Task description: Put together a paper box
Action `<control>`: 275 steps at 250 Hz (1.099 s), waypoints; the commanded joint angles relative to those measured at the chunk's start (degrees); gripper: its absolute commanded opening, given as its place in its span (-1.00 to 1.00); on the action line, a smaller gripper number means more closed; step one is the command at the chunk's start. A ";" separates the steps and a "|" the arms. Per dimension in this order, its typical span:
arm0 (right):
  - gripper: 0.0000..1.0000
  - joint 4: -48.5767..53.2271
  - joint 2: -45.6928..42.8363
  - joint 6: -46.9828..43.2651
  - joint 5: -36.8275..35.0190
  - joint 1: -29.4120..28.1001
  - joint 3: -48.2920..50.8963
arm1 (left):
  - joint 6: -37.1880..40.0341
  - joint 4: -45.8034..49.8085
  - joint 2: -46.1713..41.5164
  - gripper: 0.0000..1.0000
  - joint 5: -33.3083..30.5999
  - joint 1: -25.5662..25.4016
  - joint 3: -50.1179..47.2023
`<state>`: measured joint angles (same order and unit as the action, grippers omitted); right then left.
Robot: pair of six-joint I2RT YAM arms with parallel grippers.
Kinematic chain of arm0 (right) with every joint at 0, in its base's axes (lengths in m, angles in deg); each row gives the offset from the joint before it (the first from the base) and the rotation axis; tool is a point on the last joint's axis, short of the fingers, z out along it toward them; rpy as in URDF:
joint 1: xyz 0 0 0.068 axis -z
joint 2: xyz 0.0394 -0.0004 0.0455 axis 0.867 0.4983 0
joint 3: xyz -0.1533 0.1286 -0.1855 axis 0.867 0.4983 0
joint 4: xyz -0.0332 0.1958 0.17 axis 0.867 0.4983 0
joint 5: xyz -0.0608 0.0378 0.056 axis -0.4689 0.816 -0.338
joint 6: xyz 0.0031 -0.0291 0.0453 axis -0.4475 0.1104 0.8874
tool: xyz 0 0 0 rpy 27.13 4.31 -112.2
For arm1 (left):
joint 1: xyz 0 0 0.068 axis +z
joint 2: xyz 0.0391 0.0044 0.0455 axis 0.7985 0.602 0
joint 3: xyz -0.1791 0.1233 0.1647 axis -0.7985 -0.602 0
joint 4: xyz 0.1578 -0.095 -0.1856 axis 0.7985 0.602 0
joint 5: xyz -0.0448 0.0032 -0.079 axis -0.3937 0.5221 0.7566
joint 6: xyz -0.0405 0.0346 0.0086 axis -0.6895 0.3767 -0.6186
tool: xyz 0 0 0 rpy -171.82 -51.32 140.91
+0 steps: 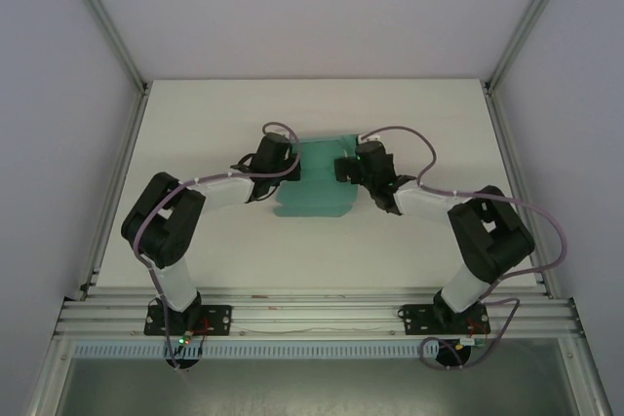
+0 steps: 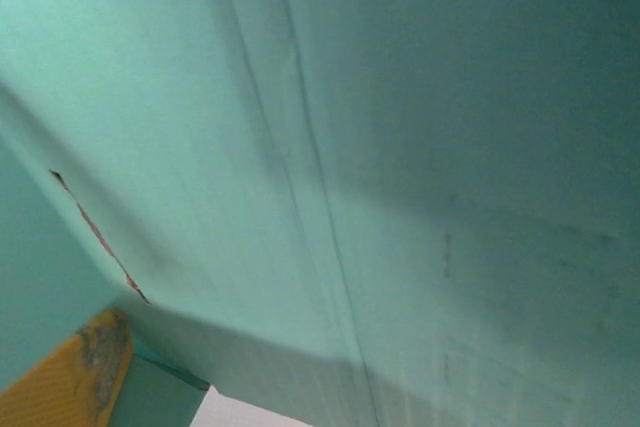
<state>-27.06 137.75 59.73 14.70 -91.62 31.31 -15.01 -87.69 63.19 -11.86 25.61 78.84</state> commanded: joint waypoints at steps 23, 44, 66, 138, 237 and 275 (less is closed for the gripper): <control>0.99 0.28 -10.19 -0.87 -3.73 -0.44 4.80 | 0.45 0.16 -0.81 -1.00 -0.03 -0.28 1.30; 0.99 2.82 -16.67 -1.57 -2.46 -0.46 7.78 | 1.13 -0.18 -1.21 -1.00 -0.05 -0.08 0.92; 0.99 6.63 -23.63 -3.37 -0.53 -0.01 10.18 | 1.34 -0.80 -1.53 -1.00 0.55 0.34 0.29; 0.97 14.56 -37.64 -2.81 21.00 13.99 11.98 | 2.29 -1.87 -1.92 -1.00 4.01 1.07 -0.48; 0.50 16.51 -17.98 -12.36 61.79 29.53 2.10 | 2.64 -1.18 -2.29 -1.00 6.78 1.12 -0.29; 0.28 16.60 -11.58 -14.78 71.09 29.31 -1.86 | 2.97 -1.02 -2.32 -1.00 7.02 1.16 -0.41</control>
<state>-10.80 123.39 49.06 72.36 -62.20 33.12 -13.28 -87.88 63.19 -5.74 26.40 78.70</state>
